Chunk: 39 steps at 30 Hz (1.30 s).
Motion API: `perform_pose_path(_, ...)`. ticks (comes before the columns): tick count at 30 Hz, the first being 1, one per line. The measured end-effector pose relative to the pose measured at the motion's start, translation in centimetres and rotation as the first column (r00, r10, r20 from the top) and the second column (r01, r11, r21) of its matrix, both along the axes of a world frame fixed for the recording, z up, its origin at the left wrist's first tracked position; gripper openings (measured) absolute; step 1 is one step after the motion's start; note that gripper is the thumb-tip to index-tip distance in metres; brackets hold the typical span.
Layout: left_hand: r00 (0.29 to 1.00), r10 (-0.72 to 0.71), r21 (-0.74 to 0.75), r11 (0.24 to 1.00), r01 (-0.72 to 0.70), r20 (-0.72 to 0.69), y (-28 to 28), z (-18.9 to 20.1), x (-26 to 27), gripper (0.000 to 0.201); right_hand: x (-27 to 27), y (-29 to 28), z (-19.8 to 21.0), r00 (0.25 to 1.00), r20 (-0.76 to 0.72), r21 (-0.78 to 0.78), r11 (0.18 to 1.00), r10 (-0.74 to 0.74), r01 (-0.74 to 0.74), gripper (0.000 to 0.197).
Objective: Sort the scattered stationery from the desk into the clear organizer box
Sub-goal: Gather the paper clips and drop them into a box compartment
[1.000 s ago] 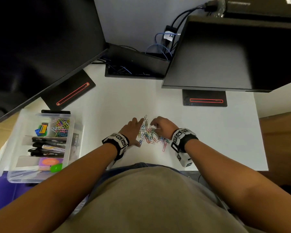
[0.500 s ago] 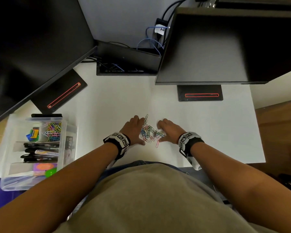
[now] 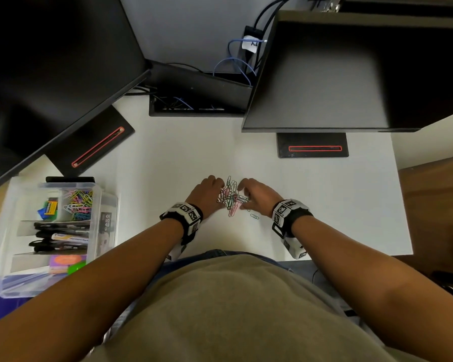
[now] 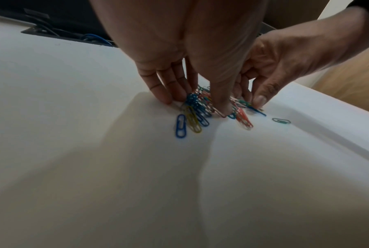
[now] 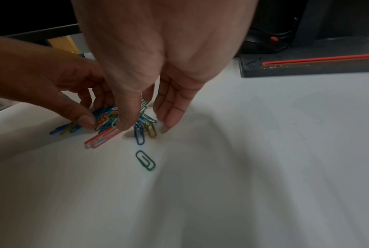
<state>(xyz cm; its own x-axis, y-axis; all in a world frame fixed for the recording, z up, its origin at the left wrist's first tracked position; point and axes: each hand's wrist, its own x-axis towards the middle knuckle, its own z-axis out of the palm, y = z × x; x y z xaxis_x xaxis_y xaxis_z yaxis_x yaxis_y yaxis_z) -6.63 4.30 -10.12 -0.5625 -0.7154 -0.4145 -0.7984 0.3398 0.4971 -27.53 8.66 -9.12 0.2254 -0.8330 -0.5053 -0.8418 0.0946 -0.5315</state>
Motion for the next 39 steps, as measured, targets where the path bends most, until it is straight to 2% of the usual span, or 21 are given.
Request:
perform_pose_path(4,0.998,0.044,-0.044,0.998,-0.042,0.05,0.7,0.3,-1.0,0.078,-0.1,-0.1,0.2,1.0,-0.005,-0.023,1.0,0.003,-0.004,0.068)
perform_pose_path(9,0.992,0.038,-0.121,0.992,-0.024,0.117,0.8,0.4,-2.4,0.076,0.2,0.1,-0.1,1.0,0.009,-0.016,1.0,0.001,-0.001,0.076)
perform_pose_path(13,0.988,0.02,-0.119,0.993,-0.002,0.153,0.4,0.5,-2.8,0.064,0.2,0.2,-0.2,1.0,-0.006,-0.014,1.0,-0.005,0.005,0.08)
perform_pose_path(20,0.99,-0.02,-0.048,0.998,0.027,0.143,-0.9,1.2,-1.9,0.027,0.7,-0.8,-0.1,1.0,-0.018,-0.042,0.999,0.016,-0.017,0.086)
perform_pose_path(28,0.987,0.003,-0.028,1.0,0.002,0.162,-1.9,1.4,0.3,0.019,1.3,-3.1,0.3,0.975,-0.14,-0.111,0.975,0.175,-0.191,0.095)
perform_pose_path(32,0.989,0.037,-0.016,0.999,-0.035,0.143,-2.1,1.7,1.1,0.016,1.9,-4.6,0.6,0.921,-0.249,-0.129,0.933,0.298,-0.337,0.085)
perform_pose_path(35,0.99,0.075,-0.008,0.997,-0.074,0.117,-2.1,2.0,1.6,0.014,2.4,-5.3,0.8,0.9,-0.271,-0.122,0.915,0.342,-0.384,0.061)
perform_pose_path(39,0.986,0.12,-0.041,0.992,-0.116,0.112,-1.9,1.9,2.3,0.017,3.0,-5.2,0.8,0.904,-0.277,-0.176,0.908,0.324,-0.38,0.028)
